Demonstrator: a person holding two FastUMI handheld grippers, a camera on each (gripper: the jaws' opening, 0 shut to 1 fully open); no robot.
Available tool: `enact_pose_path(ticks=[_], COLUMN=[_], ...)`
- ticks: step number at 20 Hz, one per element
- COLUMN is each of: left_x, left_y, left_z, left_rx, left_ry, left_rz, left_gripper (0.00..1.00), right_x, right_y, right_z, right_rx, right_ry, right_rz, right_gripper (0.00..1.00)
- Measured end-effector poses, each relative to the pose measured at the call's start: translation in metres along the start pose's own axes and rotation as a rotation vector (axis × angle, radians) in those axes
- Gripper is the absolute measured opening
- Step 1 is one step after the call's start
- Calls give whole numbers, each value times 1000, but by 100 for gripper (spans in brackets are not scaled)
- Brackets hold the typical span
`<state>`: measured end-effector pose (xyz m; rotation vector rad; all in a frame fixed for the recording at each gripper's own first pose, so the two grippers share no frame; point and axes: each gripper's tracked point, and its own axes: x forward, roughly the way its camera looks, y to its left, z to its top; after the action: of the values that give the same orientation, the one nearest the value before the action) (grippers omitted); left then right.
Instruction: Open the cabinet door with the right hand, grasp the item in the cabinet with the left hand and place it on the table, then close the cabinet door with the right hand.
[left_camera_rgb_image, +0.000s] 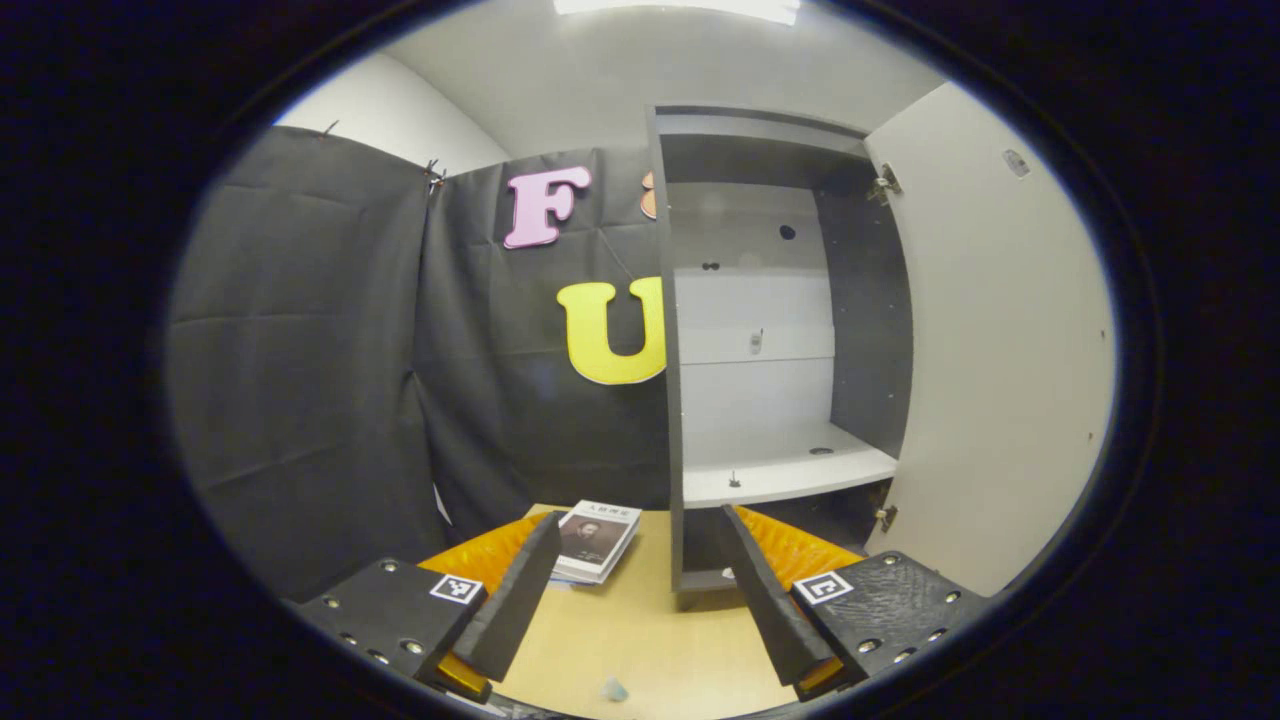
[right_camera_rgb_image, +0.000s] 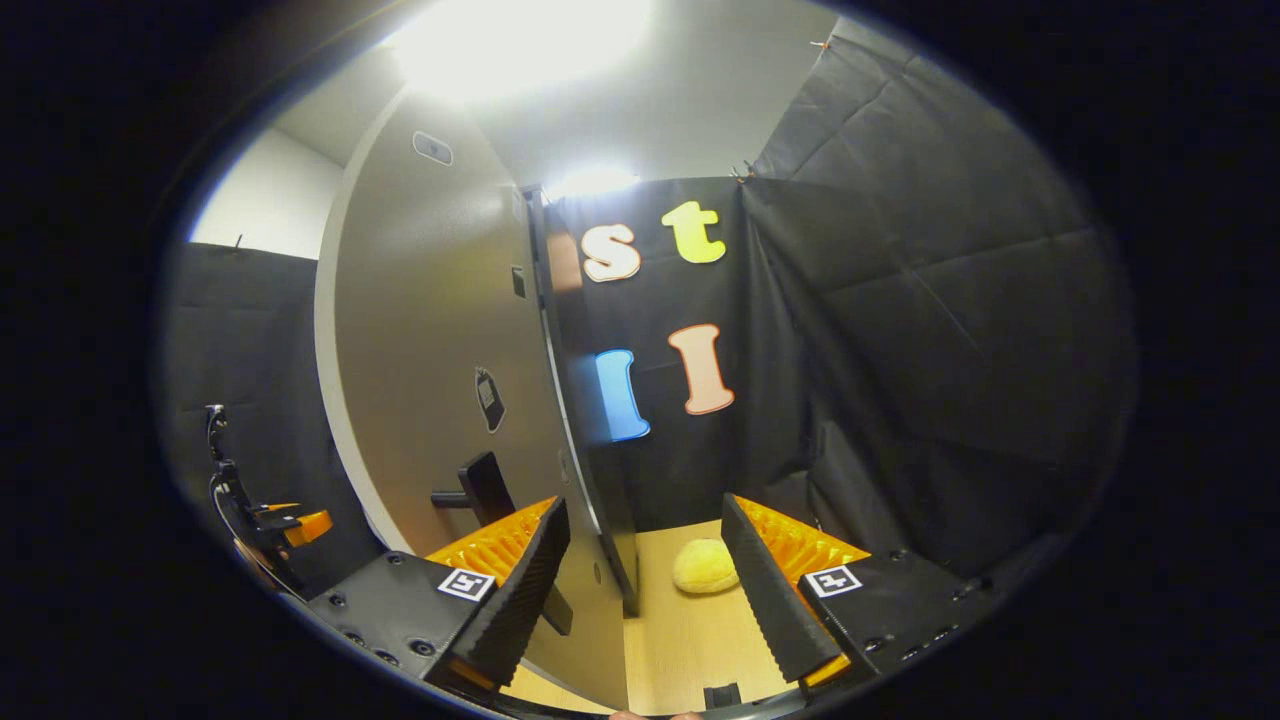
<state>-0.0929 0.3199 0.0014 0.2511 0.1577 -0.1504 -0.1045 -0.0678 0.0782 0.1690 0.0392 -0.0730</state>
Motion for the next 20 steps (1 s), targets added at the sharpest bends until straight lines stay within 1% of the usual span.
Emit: enact_pose_path(ticks=[2, 5, 7, 9, 10, 13, 15, 18, 20], left_x=[7, 17, 22, 25, 26, 30, 31, 30, 27], left_y=[24, 38, 43, 49, 52, 64, 77, 93, 96], left_z=[4, 7, 1, 0, -3, -12, -19, -32, -42], left_rx=[53, 100, 82, 55, 42, 12, 10, -1, -29], left_ry=[-21, -58, -58, -60, -57, -43, -36, -25, -16], left_rz=[-8, -60, -100, -135, -151, -186, -191, -175, -184], left_gripper=[96, 96, 96, 97, 96, 96, 97, 97, 97], right_x=[-3, -10, -13, -15, -14, -13, -11, 4, 12], right_y=[3, 18, 36, 57, 67, 101, 131, 157, 173], right_z=[-1, -4, -7, -13, -15, -23, -30, -34, -37], right_rx=[3, 0, 11, 17, 20, 35, 51, 14, -13], right_ry=[-12, -25, -27, -25, -27, -18, 4, 1, 6], right_rz=[-53, -105, -124, -129, -130, -113, -67, -41, -19], right_gripper=[97, 97, 96, 96, 96, 96, 96, 96, 96])
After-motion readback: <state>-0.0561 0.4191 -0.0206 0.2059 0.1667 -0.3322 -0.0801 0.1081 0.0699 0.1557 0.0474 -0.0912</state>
